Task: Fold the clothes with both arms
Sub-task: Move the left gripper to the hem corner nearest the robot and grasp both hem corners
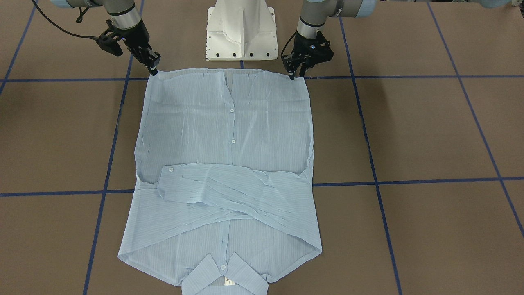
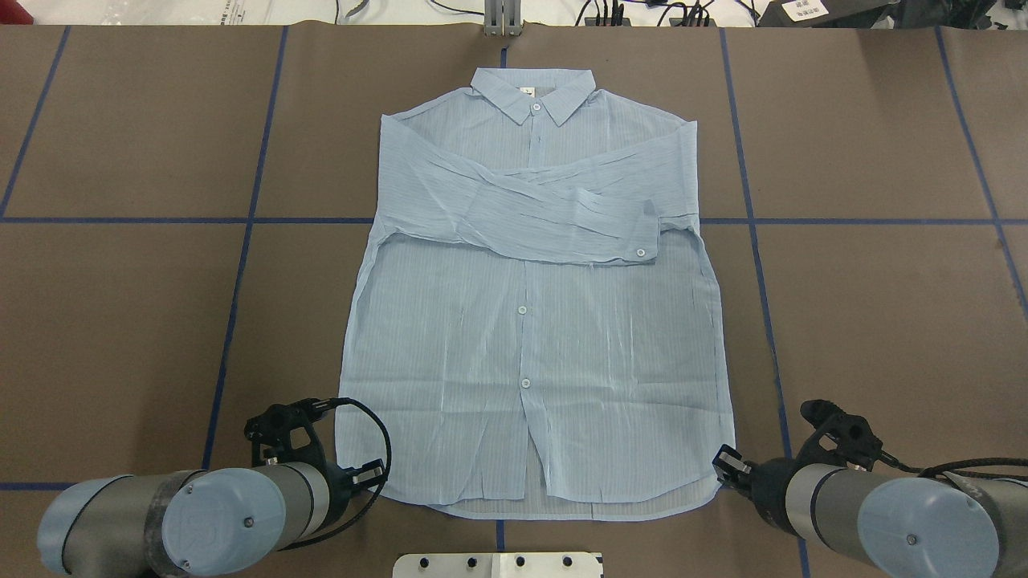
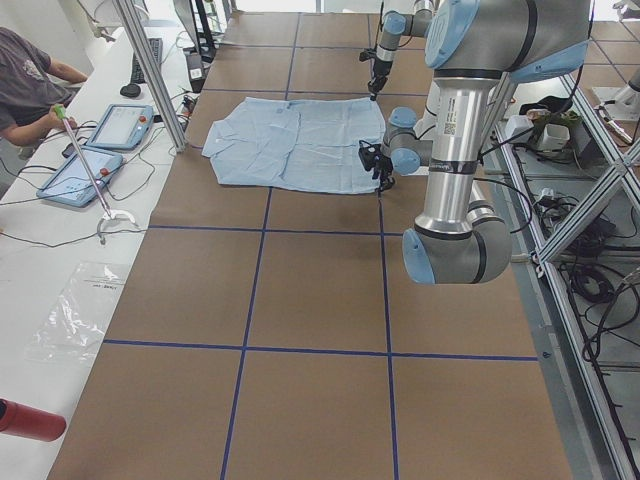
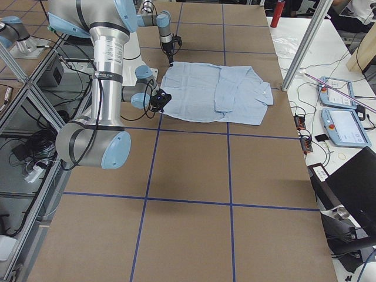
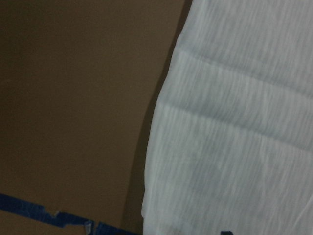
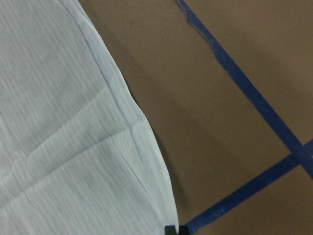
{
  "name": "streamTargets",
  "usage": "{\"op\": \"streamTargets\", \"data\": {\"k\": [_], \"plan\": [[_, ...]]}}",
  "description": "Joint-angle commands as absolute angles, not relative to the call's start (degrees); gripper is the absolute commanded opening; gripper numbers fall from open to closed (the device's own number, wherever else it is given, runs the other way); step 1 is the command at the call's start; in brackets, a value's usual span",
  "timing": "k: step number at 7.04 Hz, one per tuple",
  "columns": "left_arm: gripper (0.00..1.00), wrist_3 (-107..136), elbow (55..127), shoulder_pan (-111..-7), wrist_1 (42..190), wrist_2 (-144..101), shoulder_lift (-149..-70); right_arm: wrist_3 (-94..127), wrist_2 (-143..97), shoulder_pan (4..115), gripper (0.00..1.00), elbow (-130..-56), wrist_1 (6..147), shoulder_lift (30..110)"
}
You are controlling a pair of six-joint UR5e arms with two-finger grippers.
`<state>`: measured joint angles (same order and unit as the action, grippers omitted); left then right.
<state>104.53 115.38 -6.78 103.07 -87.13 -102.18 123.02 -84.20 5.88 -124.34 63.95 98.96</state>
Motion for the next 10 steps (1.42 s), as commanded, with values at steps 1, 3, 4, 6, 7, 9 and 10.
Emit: {"op": "streamTargets", "data": {"k": [1,3,4,6,7,9,10], "plan": [[0.00,104.68,115.49,-6.85,102.14,-87.10,-101.52,123.05,-84.03,5.89,0.00,-124.28,63.90,98.96],[0.00,104.68,115.66,-7.03,102.13,-86.05,-101.43,123.05,-83.85,5.89,0.00,-124.63,63.90,98.79],[0.00,104.68,117.14,-7.12,102.04,-86.04,-101.16,123.05,-83.85,5.98,0.00,-125.32,63.90,98.88],[0.00,107.46,123.28,-6.25,102.13,-85.96,-98.89,123.05,-84.46,5.98,0.00,-130.75,63.90,102.37],[0.00,110.27,127.57,-4.50,102.04,-85.87,-97.57,123.39,-85.33,5.63,0.00,-133.57,63.81,105.09],[0.00,117.83,136.10,0.33,98.29,-83.95,-97.12,124.01,-88.67,5.54,0.00,-139.45,63.72,109.57],[0.00,119.17,140.32,0.35,96.43,-83.94,-97.21,124.19,-89.03,5.71,0.00,-142.53,63.72,111.60]]}}
